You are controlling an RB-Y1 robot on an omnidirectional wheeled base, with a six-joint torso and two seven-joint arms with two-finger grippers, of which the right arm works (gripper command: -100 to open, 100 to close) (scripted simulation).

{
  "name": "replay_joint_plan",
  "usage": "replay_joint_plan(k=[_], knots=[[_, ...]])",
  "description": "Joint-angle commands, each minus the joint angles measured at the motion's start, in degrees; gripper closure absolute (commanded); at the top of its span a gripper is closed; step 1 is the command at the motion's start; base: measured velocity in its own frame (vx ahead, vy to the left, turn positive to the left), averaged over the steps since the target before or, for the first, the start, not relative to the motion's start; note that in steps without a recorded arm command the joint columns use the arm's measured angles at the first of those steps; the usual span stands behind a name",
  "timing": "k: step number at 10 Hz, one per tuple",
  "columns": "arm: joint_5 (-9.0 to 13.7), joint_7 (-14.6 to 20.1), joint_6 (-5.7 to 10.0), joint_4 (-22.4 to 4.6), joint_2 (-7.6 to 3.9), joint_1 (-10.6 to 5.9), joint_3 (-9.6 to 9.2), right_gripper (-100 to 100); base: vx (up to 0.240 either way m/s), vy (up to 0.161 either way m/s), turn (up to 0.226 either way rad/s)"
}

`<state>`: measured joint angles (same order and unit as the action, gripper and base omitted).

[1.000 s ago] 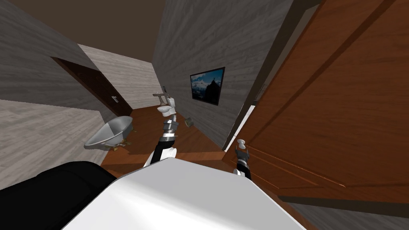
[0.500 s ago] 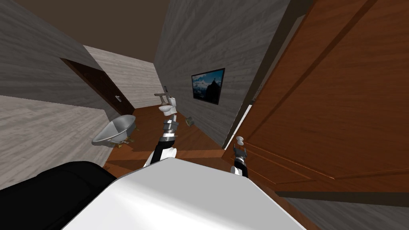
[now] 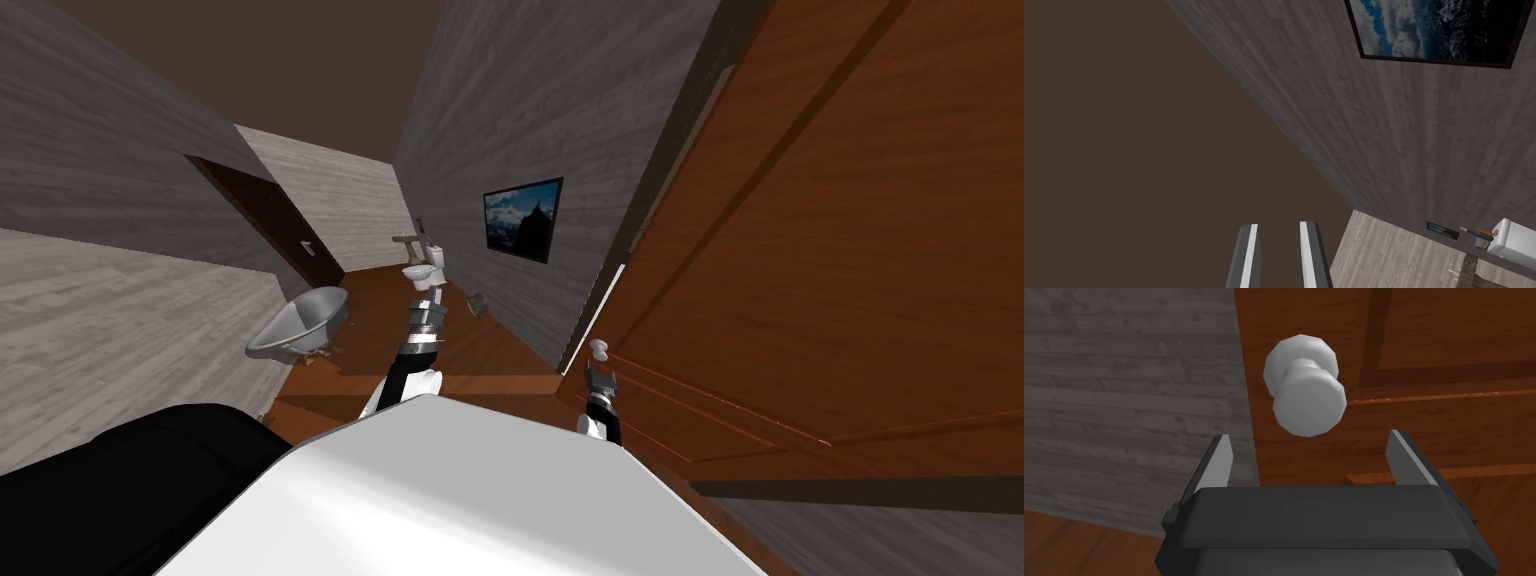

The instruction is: Pull the door open

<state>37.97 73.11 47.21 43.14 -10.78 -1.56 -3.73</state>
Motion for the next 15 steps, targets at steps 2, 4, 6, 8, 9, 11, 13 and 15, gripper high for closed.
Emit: replay_joint_plan(k=[2, 4, 6, 8, 9, 11, 13, 15], knots=[[0.76, 2.81, 0.46, 0.14, -2.69, 1.74, 0.62, -100, 0.230, -0.031, 0.151], [0.76, 2.81, 0.46, 0.14, -2.69, 1.74, 0.62, -100, 0.095, -0.011, 0.006], [0.99, 3.14, 0.33, 0.25, -3.30, 2.01, 0.84, -100, 0.059, -0.004, 0.048], [0.99, 3.14, 0.33, 0.25, -3.30, 2.01, 0.84, 100, -0.014, -0.007, -0.023], [0.99, 3.14, 0.33, 0.25, -3.30, 2.01, 0.84, 100, -0.015, -0.002, 0.015], [0.99, 3.14, 0.33, 0.25, -3.30, 2.01, 0.84, 100, -0.003, 0.000, 0.001], [1.07, 3.41, 0.31, 0.02, -3.63, 2.15, 1.17, 100, -0.075, -0.010, 0.102], [1.14, 3.82, 0.37, -0.17, -3.88, 2.25, 1.50, 100, -0.259, -0.043, 0.266]])
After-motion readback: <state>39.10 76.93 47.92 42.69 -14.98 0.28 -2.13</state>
